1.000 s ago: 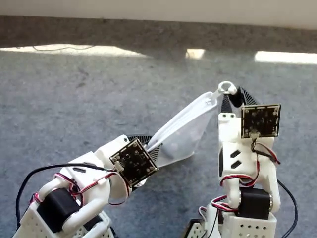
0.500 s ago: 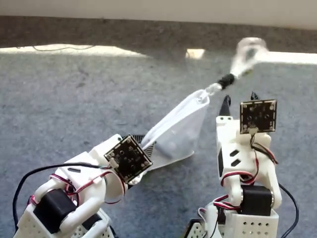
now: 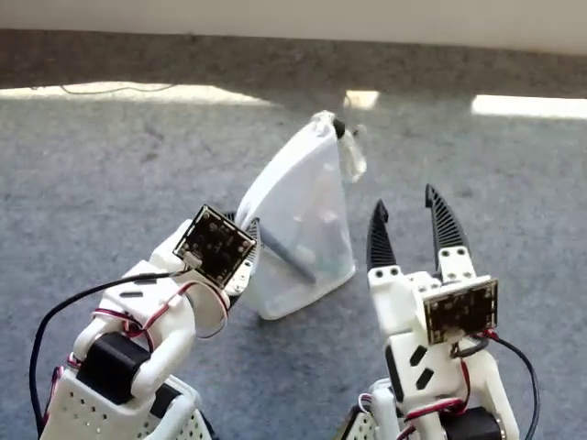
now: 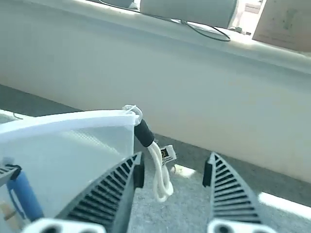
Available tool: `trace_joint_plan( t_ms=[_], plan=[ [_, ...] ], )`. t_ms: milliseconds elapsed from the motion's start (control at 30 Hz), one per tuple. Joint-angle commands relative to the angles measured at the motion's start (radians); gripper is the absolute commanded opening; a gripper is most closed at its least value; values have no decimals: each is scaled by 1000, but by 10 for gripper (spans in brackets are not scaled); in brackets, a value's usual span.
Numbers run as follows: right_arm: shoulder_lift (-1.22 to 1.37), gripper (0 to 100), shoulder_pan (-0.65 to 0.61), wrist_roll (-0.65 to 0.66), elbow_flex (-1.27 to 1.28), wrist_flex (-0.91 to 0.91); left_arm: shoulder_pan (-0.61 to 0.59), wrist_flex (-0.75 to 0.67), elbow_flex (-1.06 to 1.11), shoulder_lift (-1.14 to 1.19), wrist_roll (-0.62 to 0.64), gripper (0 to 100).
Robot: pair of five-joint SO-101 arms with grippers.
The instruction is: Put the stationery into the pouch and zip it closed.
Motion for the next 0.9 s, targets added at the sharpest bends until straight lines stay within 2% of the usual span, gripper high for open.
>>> trace_joint_plan(
  t_ms=[0,67,133,300,700,867],
  plan=[
    [-31,184,-51,5,4,2,-33,-58,4,-1,8,34],
    [-31,184,-65,5,4,2,-56,-58,4,-1,15,90],
    [-31,184,-67,5,4,2,-105,-66,2,-1,80,132],
    [-31,184,-71,5,4,2,-274,-133,8,-1,204,179],
    [-31,184,-71,5,5,2,-300,-232,81,-8,230,178],
    [-31,184,-101,5,7,5,-398,-230,58,-10,347,197]
  ],
)
